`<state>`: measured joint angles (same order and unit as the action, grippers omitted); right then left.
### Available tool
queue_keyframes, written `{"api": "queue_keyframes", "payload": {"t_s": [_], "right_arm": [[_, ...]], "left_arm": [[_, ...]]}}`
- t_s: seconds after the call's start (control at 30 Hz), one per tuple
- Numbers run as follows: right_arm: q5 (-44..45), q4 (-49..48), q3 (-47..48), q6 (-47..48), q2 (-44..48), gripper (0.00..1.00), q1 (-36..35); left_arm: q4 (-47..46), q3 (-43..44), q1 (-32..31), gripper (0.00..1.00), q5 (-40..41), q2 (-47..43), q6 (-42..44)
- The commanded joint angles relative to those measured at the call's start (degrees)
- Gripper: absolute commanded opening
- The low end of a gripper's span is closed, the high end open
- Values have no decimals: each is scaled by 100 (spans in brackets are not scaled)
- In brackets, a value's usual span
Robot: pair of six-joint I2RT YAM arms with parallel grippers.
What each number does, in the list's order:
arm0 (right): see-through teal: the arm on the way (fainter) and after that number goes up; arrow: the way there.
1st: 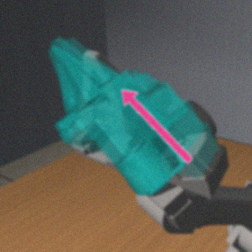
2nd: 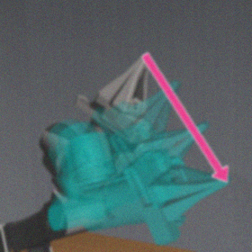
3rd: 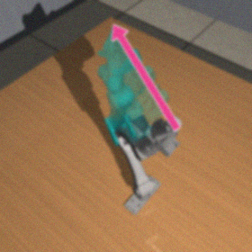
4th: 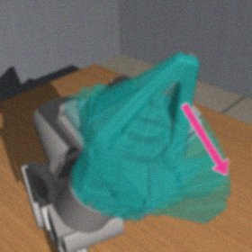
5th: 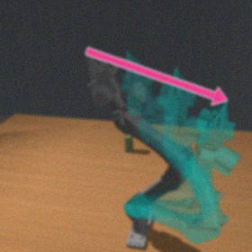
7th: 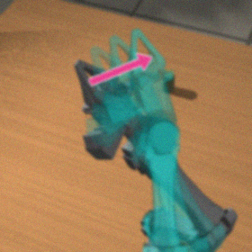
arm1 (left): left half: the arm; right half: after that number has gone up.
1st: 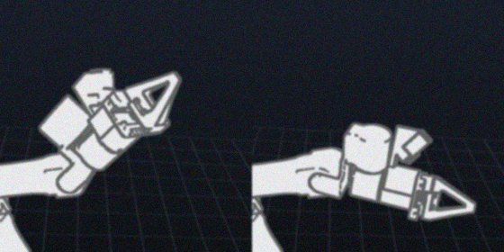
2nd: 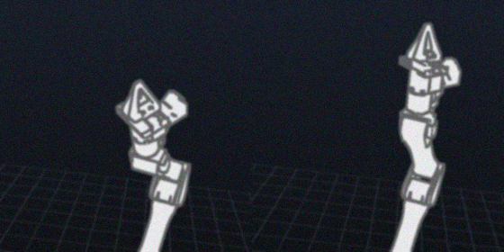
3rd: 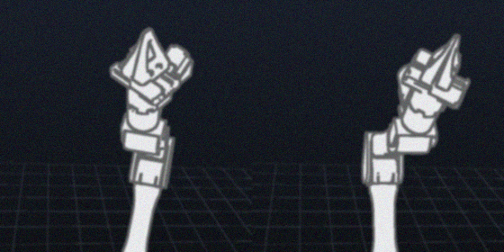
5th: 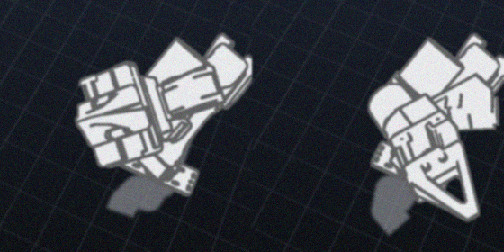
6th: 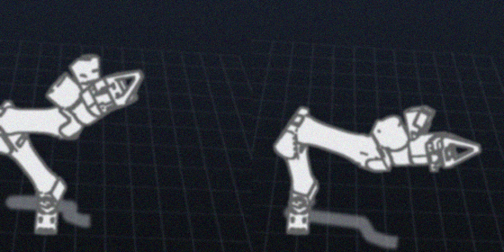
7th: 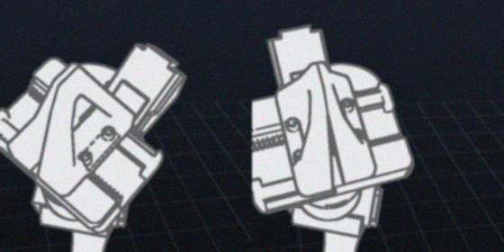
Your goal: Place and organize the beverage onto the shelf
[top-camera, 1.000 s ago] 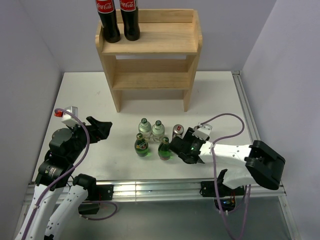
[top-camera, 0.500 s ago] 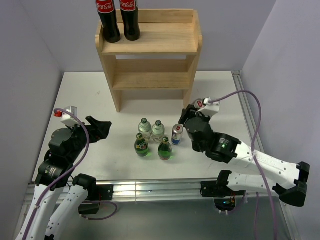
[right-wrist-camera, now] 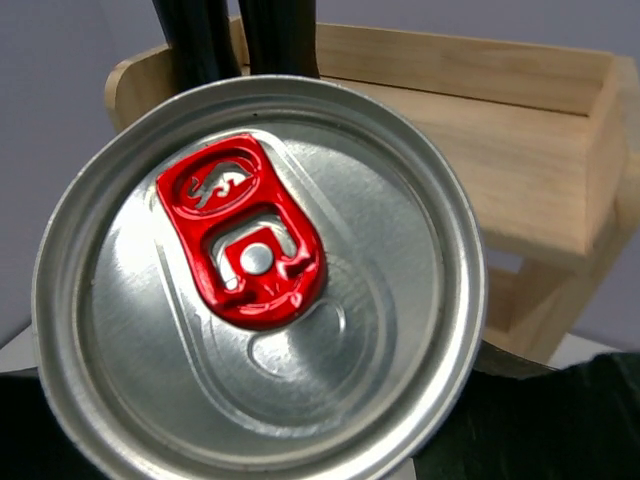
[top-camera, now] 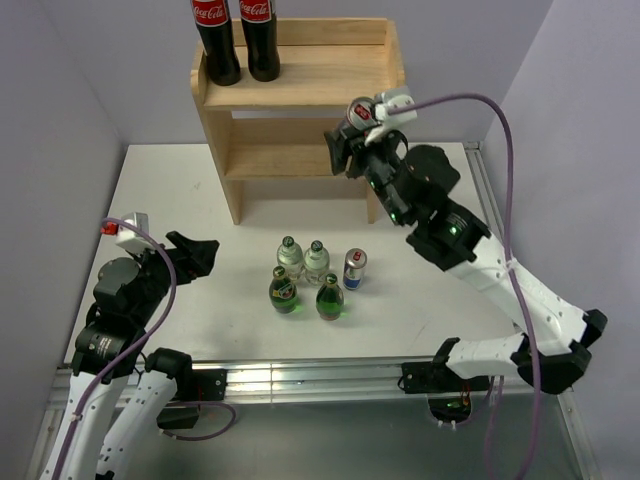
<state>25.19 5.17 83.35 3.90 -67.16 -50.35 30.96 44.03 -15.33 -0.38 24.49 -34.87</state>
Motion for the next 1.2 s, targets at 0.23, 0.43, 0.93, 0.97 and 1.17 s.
{"api": "queue_keyframes", "payload": {"t_s": [0.23,0.43,0.93,0.97,1.17], "right_arm": [[-1165,537,3351,630,-2168,0,1088],[-1087,1276,5269,577,-3373,0,1589],[-937,1865,4910,-29,-3366,0,2222],[-972,1926,4901,-82,-3357,0,2283],[-1060,2277,4892,-285,-3479,0,2416]], "left_arm": [[-222,-17,92,86,-138,-94,130],[-222,-17,92,92,-129,-137,130],[-213,-17,162,90,-94,-217,121],[-213,-17,162,90,-85,-225,112],[-204,-26,162,90,-59,-261,103]]}}
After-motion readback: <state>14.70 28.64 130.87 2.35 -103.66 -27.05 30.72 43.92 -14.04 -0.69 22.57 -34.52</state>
